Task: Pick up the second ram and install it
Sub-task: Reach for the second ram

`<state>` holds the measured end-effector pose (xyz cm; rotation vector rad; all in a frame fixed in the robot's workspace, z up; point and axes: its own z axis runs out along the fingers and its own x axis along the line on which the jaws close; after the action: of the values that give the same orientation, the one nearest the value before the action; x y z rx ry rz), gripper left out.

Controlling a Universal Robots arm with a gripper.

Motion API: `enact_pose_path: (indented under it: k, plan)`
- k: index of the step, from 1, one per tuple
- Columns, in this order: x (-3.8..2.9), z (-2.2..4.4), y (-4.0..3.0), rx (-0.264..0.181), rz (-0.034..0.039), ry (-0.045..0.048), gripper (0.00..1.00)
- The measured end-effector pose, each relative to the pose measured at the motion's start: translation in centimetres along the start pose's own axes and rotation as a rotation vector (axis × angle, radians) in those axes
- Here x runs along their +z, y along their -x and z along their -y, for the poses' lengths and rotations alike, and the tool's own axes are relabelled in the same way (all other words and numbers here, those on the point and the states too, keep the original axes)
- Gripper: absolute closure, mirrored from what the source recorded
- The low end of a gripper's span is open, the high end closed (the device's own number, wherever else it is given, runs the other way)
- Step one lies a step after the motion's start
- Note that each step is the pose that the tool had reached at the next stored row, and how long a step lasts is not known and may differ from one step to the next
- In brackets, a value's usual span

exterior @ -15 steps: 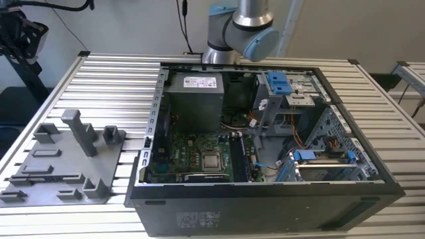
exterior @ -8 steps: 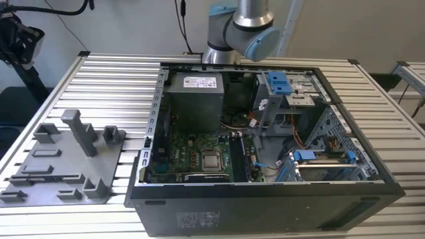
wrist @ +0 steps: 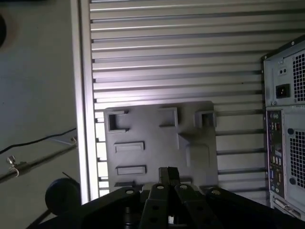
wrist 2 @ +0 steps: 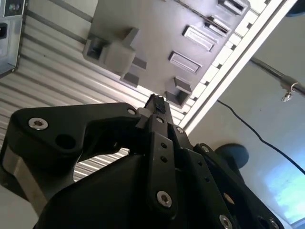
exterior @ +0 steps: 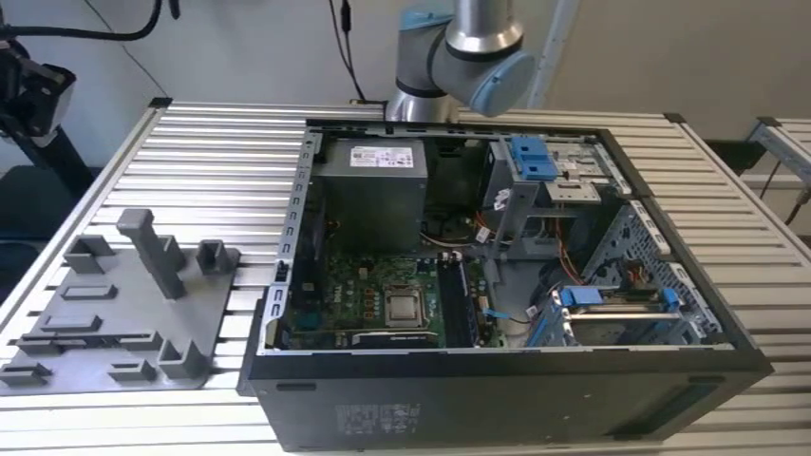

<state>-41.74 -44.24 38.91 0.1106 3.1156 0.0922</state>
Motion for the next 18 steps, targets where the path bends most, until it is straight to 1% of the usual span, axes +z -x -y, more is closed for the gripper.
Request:
enact_pose_path:
  k: [3, 5, 6, 9, 13, 18]
  plan:
    - [0.11, 0.93, 0.07, 0.000, -0.0003, 0.0000, 0.89]
    - [0.29, 1.58, 0.10, 0.000, -0.0003, 0.0002, 0.89]
    - [0.39, 1.81, 0.11, -0.001, -0.0004, 0.0005, 0.89]
    - [0.69, 2.09, 0.10, -0.009, -0.0030, 0.0025, 0.89]
    - [0.99, 2.19, -0.06, -0.049, -0.0072, 0.0034, 0.89]
    - [1.21, 2.90, -0.52, -0.060, -0.0081, 0.0049, 0.89]
